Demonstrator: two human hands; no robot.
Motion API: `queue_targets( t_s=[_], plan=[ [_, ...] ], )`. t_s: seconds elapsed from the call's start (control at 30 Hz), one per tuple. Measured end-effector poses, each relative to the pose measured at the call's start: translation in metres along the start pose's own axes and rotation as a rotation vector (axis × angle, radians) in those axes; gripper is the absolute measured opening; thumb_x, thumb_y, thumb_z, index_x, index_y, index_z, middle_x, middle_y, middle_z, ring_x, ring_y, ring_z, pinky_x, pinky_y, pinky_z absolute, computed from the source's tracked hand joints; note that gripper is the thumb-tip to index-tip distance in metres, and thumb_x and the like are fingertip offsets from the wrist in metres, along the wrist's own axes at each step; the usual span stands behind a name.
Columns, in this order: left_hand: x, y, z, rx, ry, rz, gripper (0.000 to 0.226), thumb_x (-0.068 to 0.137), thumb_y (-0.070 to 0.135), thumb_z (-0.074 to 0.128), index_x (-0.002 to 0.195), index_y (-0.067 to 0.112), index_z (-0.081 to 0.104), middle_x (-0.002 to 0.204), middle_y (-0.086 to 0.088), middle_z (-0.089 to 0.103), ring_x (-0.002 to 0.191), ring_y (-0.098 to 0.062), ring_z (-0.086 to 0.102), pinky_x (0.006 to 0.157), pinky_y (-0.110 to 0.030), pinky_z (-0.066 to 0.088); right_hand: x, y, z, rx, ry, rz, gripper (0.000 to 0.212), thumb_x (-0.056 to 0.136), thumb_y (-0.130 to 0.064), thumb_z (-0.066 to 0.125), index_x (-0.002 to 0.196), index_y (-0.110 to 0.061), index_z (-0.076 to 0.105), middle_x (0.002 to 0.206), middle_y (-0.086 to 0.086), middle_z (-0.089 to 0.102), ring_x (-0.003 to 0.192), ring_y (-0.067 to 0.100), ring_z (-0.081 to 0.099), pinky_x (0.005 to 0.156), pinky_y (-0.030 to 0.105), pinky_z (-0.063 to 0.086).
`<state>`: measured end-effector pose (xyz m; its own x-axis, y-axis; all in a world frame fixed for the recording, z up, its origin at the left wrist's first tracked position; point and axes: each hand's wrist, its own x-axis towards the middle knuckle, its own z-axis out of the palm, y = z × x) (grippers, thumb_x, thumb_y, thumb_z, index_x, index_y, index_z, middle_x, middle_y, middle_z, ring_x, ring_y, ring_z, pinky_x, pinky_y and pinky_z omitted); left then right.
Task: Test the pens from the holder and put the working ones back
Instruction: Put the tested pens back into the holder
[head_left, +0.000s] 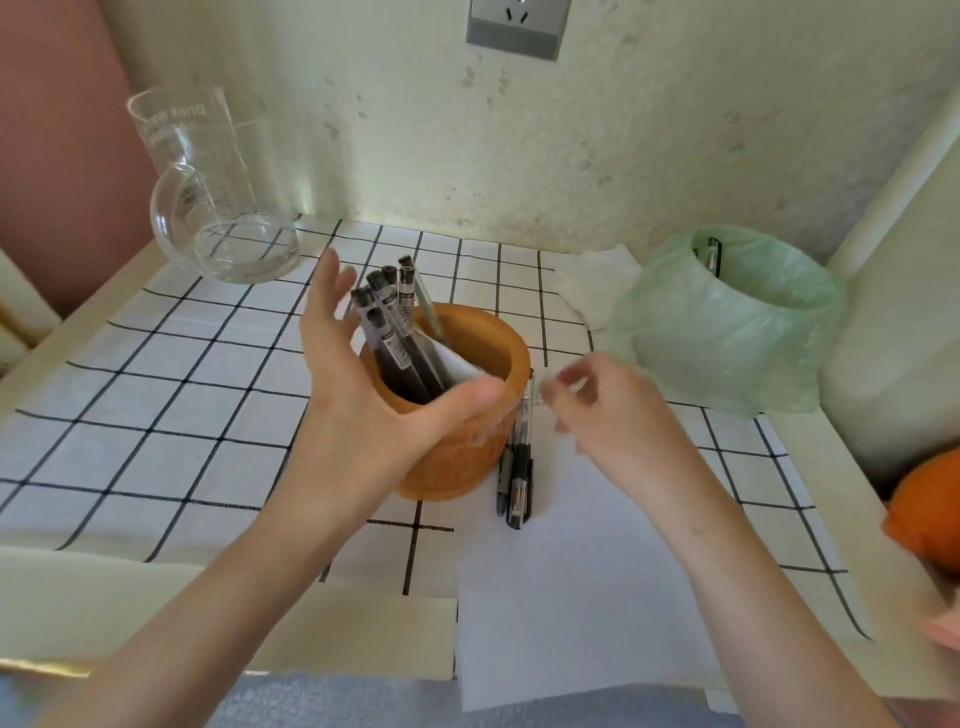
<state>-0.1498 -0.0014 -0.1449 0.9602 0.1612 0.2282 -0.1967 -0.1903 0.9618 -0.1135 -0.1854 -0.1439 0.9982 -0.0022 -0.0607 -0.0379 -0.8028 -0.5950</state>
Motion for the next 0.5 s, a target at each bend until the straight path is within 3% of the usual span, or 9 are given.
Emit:
queue_targets(
  t_s=[0.13,0.27,0.37,0.5],
  plan=[
    [-0.008,-0.012,-0.001,0.080,0.001,0.022,0.131,0.031,0.060,0.081,0.138,0.039,0.007,0.126,0.039,0.022,0.120,0.020,0.033,0.089,-0.012,0.042,-0.008,-0.004,0.015,-0.090,-0.137,0.070,0.035,0.089,-0.044,0.058,0.100,-0.011,0.053,0.089,0.004,0.060,0.082,0.025,0.060,0.061,0.031,0.044],
    [-0.013,-0.016,0.001,0.095,-0.026,0.029,0.120,0.036,0.055,0.085,0.129,0.041,0.012,0.123,0.031,0.030,0.111,0.021,0.041,0.078,0.001,0.042,-0.010,-0.007,0.019,-0.106,-0.170,0.067,0.025,0.087,-0.035,0.062,0.090,-0.012,0.053,0.076,-0.003,0.053,0.074,0.019,0.056,0.055,0.026,0.041],
    [-0.010,-0.015,-0.001,0.048,-0.025,-0.010,0.121,0.036,0.047,0.088,0.130,0.044,0.012,0.126,0.019,0.038,0.114,0.009,0.047,0.077,-0.003,0.046,-0.011,-0.008,0.018,-0.046,-0.179,0.071,0.023,0.085,-0.029,0.062,0.077,-0.009,0.055,0.065,-0.001,0.049,0.060,0.016,0.048,0.050,0.026,0.034],
    [-0.001,-0.014,-0.017,-0.002,-0.156,-0.046,0.128,0.036,0.042,0.086,0.136,0.051,0.008,0.126,0.014,0.051,0.115,0.002,0.053,0.094,-0.021,0.043,-0.009,-0.005,0.013,-0.024,-0.169,0.086,0.026,0.085,-0.023,0.060,0.091,0.002,0.060,0.069,0.004,0.053,0.062,0.018,0.047,0.051,0.027,0.032]
  ],
)
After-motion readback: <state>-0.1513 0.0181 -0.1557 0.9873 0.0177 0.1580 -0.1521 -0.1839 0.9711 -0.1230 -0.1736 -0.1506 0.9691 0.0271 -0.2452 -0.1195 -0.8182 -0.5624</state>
